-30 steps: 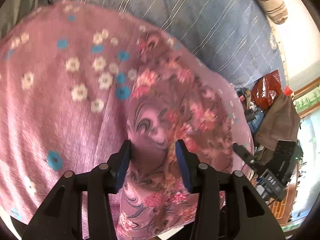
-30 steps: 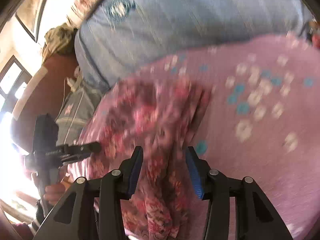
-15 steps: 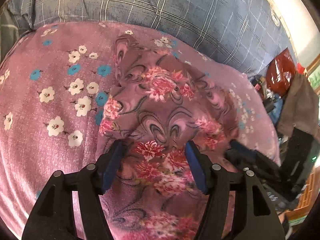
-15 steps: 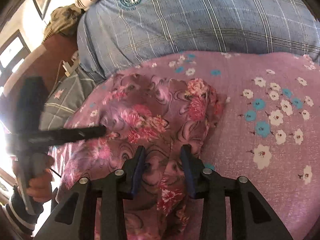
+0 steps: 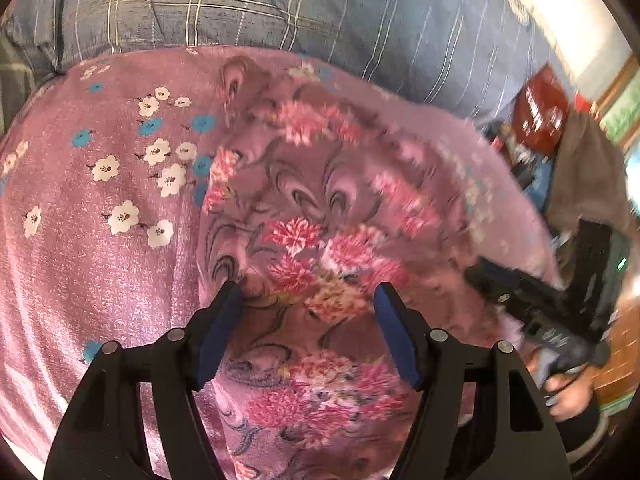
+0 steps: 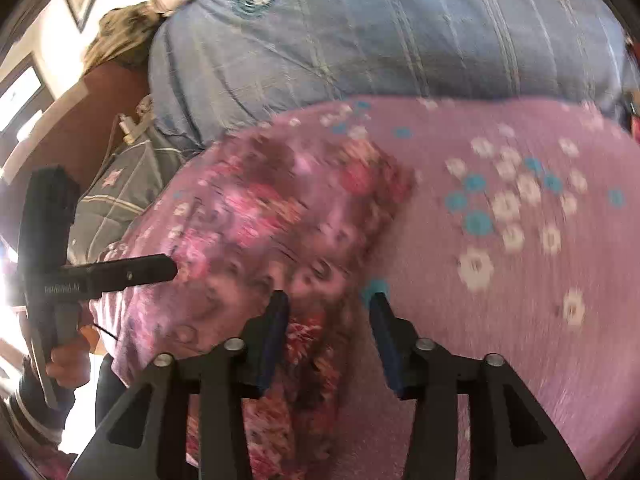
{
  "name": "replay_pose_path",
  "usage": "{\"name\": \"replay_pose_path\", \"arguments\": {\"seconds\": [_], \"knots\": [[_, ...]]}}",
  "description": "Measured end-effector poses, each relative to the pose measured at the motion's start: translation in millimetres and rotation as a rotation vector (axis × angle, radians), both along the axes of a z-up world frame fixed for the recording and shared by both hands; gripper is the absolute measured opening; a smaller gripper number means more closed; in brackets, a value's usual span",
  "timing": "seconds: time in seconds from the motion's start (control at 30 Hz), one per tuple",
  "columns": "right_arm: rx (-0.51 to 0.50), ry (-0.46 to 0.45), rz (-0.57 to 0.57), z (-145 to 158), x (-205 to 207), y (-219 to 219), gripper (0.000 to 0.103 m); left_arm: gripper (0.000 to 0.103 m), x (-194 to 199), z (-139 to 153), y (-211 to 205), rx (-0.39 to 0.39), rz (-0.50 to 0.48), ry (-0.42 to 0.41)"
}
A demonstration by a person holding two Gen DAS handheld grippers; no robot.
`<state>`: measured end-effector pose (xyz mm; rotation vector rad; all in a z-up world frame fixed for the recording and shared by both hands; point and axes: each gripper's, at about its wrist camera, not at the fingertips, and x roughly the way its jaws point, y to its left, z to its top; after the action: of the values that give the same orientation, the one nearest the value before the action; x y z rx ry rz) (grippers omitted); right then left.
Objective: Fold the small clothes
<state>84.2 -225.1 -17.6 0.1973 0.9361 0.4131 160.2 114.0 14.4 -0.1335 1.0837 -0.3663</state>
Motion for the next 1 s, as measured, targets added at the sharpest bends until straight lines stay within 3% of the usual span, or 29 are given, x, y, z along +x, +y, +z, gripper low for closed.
{"name": "replay_pose_path", "arguments": {"seconds": [0.1,0.2,0.33,0.53,0.63,0.73,0.83,1.0], "knots": [[0.038,0.036,-0.051,-1.9,1.8,-8.7,0.057,0.068,-6.2,7.5,-12.6,0.078,-0.024,-0.034],[-0.012,0.026,-0.058,13.0,-3.9,-10.0,0.061,0.068,-13.9,17.1,-8.1,0.057,-0.027,-0.032],[-0.157,0.019,-0.11,31.1,-17.0,-12.4,0.087,0.068,-37.1,33.6,14.7,0.051,0.049,-0.083],[-0.283,0.037,-0.24,45.7,-39.7,-26.3,0.1,0.079,-69.0,43.4,38.3,0.178,0.203,-0.226],[-0.283,0.036,-0.239,49.8,-53.4,-28.2,0.102,0.083,-80.6,39.7,41.2,0.21,0.203,-0.248],[-0.389,0.033,-0.216,50.1,-66.2,-16.2,0.102,0.083,-92.6,35.5,34.5,0.254,0.164,-0.248],[-0.505,-0.029,-0.183,54.1,-78.2,0.9,0.102,0.083,-107.2,33.6,20.6,0.32,0.106,-0.259],[-0.516,-0.082,-0.154,63.3,-92.4,13.6,0.102,0.083,-128.8,36.3,8.7,0.309,0.03,-0.27]]}}
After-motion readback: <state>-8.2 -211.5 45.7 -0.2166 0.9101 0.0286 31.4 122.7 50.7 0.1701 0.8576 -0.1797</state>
